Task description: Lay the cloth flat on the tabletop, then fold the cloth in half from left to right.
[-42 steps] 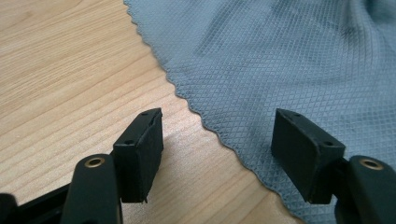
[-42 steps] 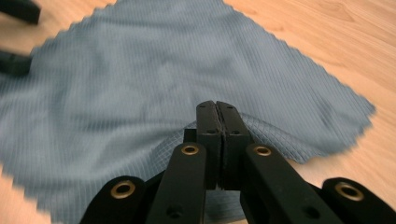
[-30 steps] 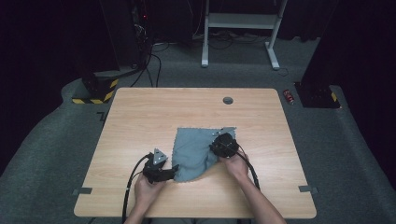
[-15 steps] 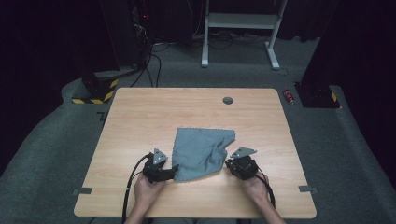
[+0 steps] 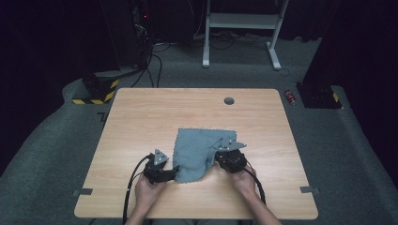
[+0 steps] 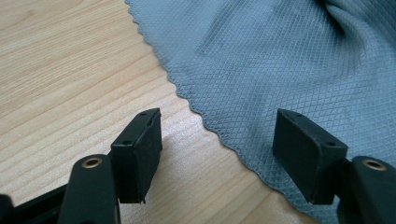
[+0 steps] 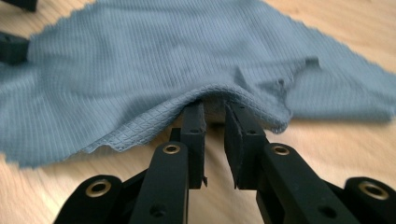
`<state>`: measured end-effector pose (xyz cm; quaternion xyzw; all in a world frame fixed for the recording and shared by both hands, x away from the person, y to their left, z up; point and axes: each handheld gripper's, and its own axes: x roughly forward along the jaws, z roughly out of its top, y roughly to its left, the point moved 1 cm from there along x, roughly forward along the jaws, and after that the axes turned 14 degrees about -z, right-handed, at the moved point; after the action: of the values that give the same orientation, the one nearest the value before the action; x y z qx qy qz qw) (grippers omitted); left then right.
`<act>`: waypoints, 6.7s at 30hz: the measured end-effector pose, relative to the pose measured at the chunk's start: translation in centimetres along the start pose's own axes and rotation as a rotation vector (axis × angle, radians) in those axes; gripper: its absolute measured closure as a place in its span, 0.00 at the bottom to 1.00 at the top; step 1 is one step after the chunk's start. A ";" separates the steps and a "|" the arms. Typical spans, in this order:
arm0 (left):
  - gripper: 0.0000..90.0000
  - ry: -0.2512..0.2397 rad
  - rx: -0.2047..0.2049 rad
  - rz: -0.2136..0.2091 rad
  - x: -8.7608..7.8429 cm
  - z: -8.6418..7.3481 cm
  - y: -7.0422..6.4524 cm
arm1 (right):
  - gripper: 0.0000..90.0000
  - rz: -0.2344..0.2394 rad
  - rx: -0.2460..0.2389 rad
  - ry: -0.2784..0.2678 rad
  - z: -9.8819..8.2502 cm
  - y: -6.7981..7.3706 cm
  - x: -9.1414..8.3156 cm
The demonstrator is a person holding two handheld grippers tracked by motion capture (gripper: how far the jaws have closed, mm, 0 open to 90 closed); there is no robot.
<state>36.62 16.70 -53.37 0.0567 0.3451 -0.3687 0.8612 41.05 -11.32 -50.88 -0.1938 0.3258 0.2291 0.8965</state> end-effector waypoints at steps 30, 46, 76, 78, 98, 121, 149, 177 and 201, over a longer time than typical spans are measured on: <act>0.37 0.001 0.000 -0.001 0.0 0.0 0.0 | 0.73 0.043 0.070 0.025 2.3 -0.1 2.2; 0.37 0.000 0.000 0.000 0.0 0.0 0.0 | 0.99 0.089 0.099 0.027 1.0 -0.3 0.7; 0.36 0.005 0.012 -0.014 0.0 0.0 0.0 | 0.83 0.001 0.176 0.033 -4.9 -3.2 -4.7; 0.36 0.006 0.016 -0.016 0.0 0.0 0.0 | 0.82 -0.007 0.155 0.057 -4.2 -3.0 -3.1; 0.37 0.019 0.038 -0.048 -0.4 -0.3 -0.2 | 0.81 -0.101 0.148 0.030 -1.7 -5.1 -0.8; 0.34 0.030 0.048 -0.059 -0.8 -0.6 -0.7 | 0.70 -0.066 0.086 0.032 -0.7 -3.4 0.2; 0.34 0.010 0.042 -0.092 -1.3 -1.1 -2.1 | 0.60 -0.021 0.074 -0.042 -4.2 1.5 -3.7; 0.42 -0.007 -0.049 -0.116 0.2 3.4 1.2 | 0.61 0.106 -0.048 -0.081 -1.3 8.9 -1.3; 0.41 0.029 -0.070 -0.052 0.8 7.1 5.4 | 0.79 0.208 -0.162 -0.108 1.1 12.8 -1.4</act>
<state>44.59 17.63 -49.43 0.0230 0.3717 -0.3780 0.8476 33.76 -0.71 -51.65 -0.2182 0.2758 0.3565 0.8656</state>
